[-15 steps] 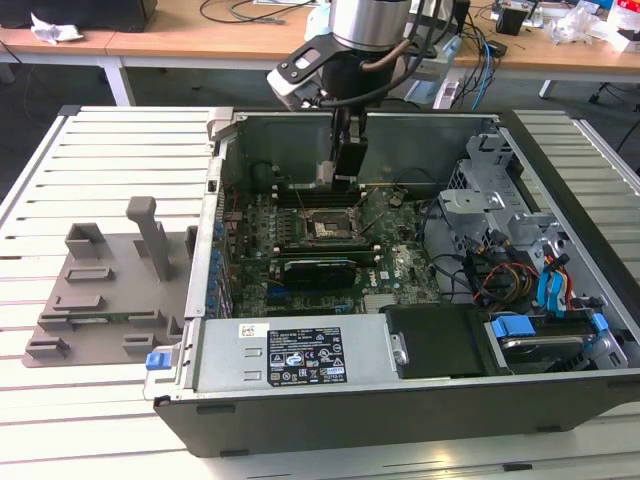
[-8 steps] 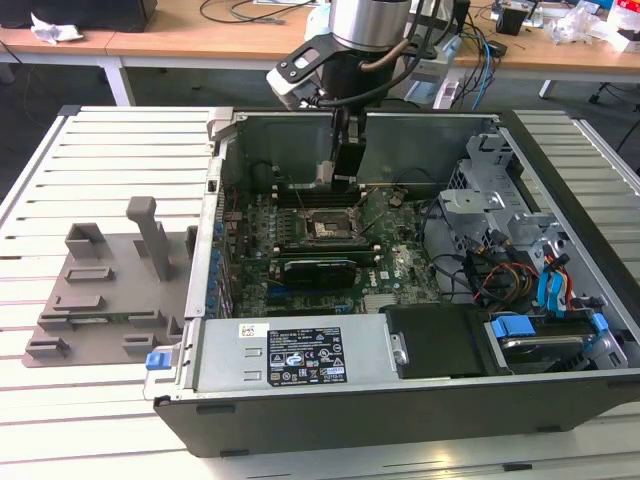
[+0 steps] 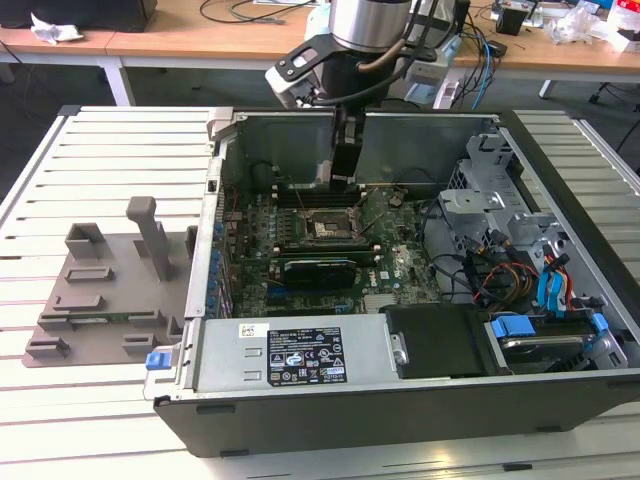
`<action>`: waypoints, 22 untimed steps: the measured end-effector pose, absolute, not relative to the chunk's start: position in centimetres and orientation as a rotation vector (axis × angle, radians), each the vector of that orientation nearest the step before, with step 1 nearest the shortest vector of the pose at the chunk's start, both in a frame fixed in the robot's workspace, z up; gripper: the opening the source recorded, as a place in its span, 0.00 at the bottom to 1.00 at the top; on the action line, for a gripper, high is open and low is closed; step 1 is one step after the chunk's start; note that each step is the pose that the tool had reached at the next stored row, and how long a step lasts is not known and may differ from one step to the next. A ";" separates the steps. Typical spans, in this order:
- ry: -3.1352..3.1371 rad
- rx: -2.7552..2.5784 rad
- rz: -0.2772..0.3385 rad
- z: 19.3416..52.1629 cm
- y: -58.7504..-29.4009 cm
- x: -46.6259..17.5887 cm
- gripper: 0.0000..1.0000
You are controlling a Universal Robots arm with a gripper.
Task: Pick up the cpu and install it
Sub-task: 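Place the cpu into insertion slot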
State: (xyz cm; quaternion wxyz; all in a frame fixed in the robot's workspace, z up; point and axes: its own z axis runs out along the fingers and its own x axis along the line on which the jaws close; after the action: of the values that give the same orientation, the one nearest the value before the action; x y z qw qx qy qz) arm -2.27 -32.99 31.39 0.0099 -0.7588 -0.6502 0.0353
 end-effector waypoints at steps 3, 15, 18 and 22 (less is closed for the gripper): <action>-2.009 -2.386 0.110 31.4 -33.0 -2.3 0.55; -2.324 -2.094 0.113 31.2 -33.0 -2.3 0.55; -2.314 -2.105 0.113 30.7 -33.0 -2.3 0.55; -2.314 -2.105 0.113 30.0 -33.0 -2.3 0.55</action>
State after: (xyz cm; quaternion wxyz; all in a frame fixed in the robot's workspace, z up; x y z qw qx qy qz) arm -2.27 -32.98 30.05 0.0057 -0.6725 -0.7392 0.0360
